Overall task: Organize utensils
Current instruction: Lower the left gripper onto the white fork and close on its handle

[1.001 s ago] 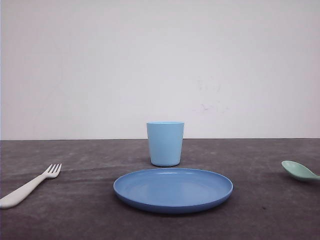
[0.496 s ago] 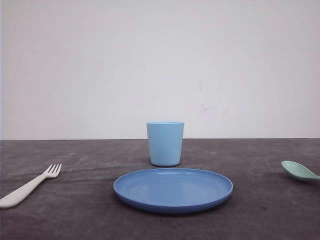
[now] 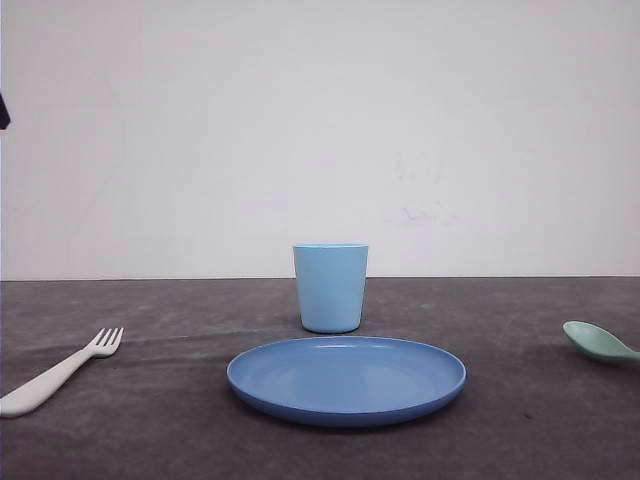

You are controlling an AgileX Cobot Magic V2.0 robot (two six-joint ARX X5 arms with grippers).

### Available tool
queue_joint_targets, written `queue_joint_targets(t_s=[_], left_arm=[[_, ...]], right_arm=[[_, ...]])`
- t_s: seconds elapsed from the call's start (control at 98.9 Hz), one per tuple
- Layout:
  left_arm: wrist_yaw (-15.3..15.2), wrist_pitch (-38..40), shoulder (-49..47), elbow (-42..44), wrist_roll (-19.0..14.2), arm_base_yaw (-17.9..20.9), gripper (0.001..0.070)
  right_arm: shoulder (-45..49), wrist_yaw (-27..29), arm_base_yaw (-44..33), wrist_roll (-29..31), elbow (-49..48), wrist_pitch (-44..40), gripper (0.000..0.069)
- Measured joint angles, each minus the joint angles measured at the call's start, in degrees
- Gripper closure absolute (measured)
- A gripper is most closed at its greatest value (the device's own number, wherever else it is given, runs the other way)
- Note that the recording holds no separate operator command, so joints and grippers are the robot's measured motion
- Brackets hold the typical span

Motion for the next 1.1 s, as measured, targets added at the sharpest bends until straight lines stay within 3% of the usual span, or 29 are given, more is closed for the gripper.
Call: queue_joint_targets(t_s=[0.233,0.698,0.981,1.103], left_arm=[[0.1,0.0,5.9,0.0,-4.3,-3.2,0.012],[0.0,5.2,27.1,0.0,-6.7,-11.9,0.012],[-4.2,11.0,35.8,0.0,-8.2,-15.4,0.0123],[-6.3,12.2,37.5,0.0,-8.5,-16.3,0.0154]], right_arm=[[0.0,0.0,0.0,0.0,0.0,0.0,0.0026],[0.0,0.0,0.0,0.0,0.0,0.0,0.0026],[0.0,0.0,0.0,0.0,0.0,0.0,0.0026],[0.0,0.0,0.0,0.0,0.0,0.0,0.0026]])
